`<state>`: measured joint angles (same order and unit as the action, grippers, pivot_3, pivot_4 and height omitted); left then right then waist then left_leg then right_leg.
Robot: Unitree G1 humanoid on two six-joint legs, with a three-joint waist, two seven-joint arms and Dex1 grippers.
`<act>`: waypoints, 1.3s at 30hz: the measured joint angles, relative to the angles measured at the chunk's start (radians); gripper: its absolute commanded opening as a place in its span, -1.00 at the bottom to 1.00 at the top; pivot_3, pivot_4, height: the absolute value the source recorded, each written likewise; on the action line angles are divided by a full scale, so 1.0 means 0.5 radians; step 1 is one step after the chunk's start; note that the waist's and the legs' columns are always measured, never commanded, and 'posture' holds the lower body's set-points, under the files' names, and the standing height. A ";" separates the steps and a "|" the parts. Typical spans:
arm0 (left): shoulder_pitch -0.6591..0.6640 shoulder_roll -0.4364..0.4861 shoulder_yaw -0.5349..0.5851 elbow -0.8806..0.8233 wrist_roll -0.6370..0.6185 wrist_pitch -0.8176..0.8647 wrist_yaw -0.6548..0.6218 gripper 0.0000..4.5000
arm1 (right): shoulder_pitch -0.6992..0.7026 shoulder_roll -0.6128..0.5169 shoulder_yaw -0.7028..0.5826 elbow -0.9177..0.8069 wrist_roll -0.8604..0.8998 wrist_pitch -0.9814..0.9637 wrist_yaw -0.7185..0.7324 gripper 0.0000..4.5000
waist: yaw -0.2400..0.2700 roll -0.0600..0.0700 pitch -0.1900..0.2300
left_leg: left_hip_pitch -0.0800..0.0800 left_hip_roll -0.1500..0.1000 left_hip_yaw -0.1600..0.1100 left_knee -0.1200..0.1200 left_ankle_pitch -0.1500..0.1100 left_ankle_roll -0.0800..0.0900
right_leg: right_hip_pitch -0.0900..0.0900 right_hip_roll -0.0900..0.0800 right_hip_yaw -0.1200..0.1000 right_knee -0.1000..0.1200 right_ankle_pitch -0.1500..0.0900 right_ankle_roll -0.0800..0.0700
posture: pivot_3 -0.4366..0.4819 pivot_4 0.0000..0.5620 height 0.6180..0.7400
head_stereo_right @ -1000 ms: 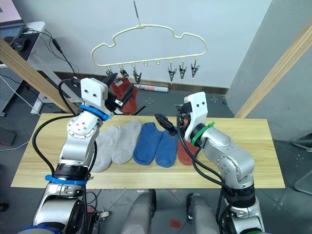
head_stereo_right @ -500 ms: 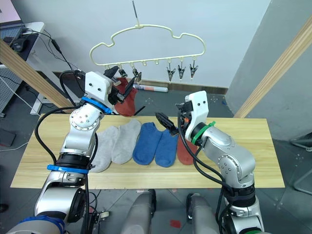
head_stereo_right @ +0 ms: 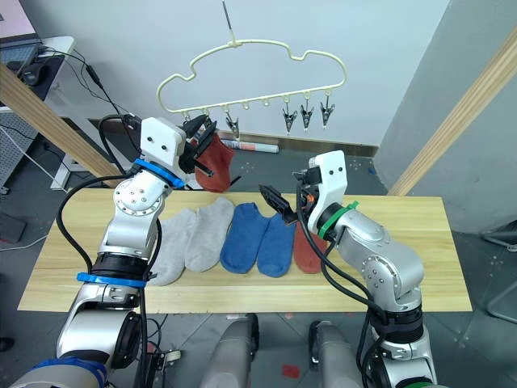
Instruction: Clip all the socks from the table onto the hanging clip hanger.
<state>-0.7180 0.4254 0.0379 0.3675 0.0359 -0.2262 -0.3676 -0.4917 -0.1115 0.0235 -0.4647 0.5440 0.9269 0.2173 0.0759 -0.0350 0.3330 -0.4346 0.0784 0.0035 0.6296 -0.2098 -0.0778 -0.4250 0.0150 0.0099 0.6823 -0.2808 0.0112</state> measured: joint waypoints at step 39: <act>0.116 -0.217 0.195 -0.466 -0.614 0.869 0.012 0.15 | -0.003 0.023 0.000 0.003 -0.006 -0.003 -0.001 1.00 | -0.004 0.000 -0.001 | 0.004 -0.001 -0.006 0.004 0.005 -0.001 | 0.003 0.000 0.004 0.011 0.000 0.000 | 0.33 0.10 1.00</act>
<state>-0.6603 0.3171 0.1353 0.1345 -0.2712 0.2081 -0.3614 -0.4934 -0.0998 0.0237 -0.4631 0.5412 0.9256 0.2168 0.0738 -0.0352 0.3327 -0.4328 0.0781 0.0007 0.6314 -0.2075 -0.0784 -0.4234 0.0150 0.0117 0.6878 -0.2807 0.0111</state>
